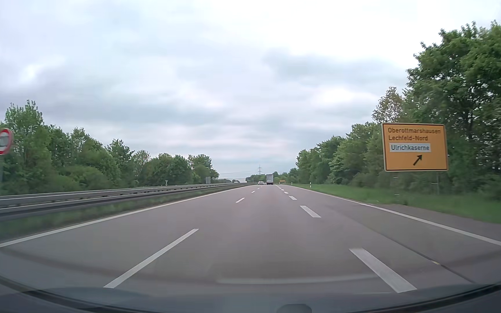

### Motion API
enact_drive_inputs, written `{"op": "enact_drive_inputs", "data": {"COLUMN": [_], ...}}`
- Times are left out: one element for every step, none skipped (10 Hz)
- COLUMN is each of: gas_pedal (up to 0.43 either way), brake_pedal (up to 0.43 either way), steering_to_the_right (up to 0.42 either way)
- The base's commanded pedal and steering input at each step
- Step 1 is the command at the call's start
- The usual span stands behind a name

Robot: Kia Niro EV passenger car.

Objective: Follow the waypoints while adhering to traffic rules and regulations

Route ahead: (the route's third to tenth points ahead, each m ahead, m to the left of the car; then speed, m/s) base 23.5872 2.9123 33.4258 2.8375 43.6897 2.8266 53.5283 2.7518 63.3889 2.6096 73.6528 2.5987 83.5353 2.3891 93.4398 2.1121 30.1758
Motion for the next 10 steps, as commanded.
{"op": "enact_drive_inputs", "data": {"gas_pedal": [0.13,0.118,0.118,0.118,0.118,0.11,0.11,0.087,0.087,0.087], "brake_pedal": [0.0,0.0,0.0,0.0,0.0,0.0,0.0,0.0,0.0,0.0], "steering_to_the_right": [0.001,0.001,0.0,0.0,-0.001,-0.001,-0.002,-0.002,-0.002,-0.002]}}
